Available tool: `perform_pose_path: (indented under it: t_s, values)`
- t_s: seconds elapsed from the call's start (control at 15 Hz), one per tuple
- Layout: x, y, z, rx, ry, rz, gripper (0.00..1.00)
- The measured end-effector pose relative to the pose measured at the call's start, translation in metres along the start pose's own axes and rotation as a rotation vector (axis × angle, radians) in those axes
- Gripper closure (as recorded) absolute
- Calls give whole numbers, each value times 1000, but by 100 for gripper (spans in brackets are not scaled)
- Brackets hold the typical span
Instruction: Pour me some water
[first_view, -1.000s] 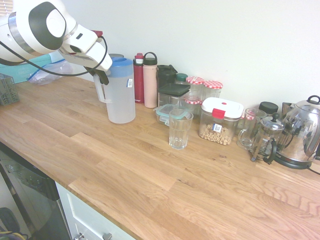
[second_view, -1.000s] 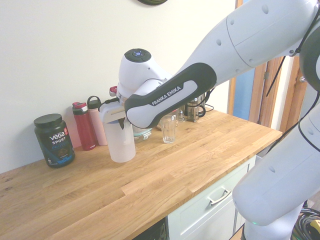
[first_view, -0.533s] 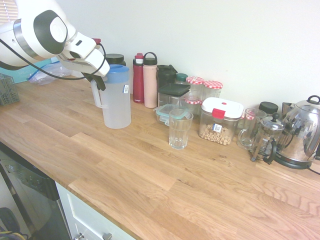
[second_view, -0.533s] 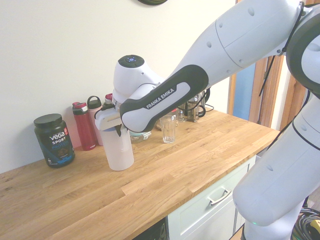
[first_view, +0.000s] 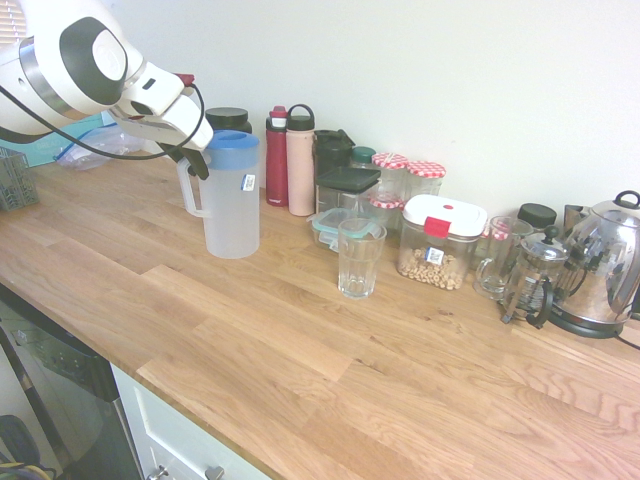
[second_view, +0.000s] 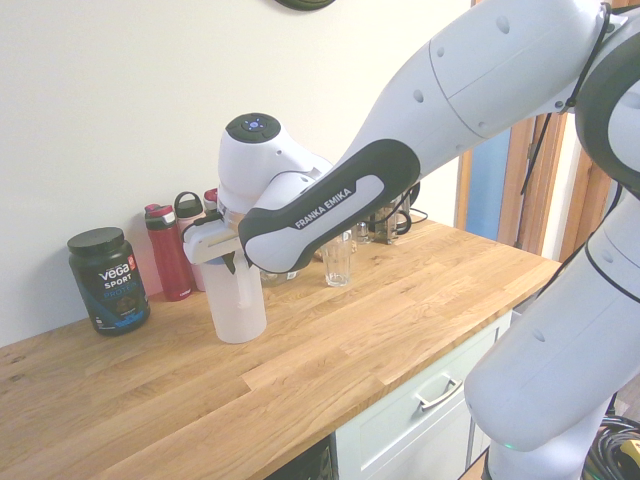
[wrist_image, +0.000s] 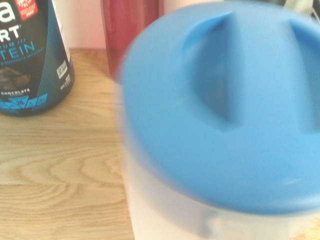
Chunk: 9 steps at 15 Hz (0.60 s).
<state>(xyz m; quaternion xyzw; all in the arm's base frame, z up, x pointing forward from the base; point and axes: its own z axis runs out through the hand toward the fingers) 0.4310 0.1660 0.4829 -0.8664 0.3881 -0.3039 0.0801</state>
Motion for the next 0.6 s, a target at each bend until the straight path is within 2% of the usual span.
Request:
perform_pose_path:
  t_s: [0.27, 0.4, 0.6]
  values:
    - [6, 4, -23, -28, -40, 53, 0]
    - [9, 8, -54, -83, -133, 74, 0]
    - [15, 23, -85, -214, -284, 92, 0]
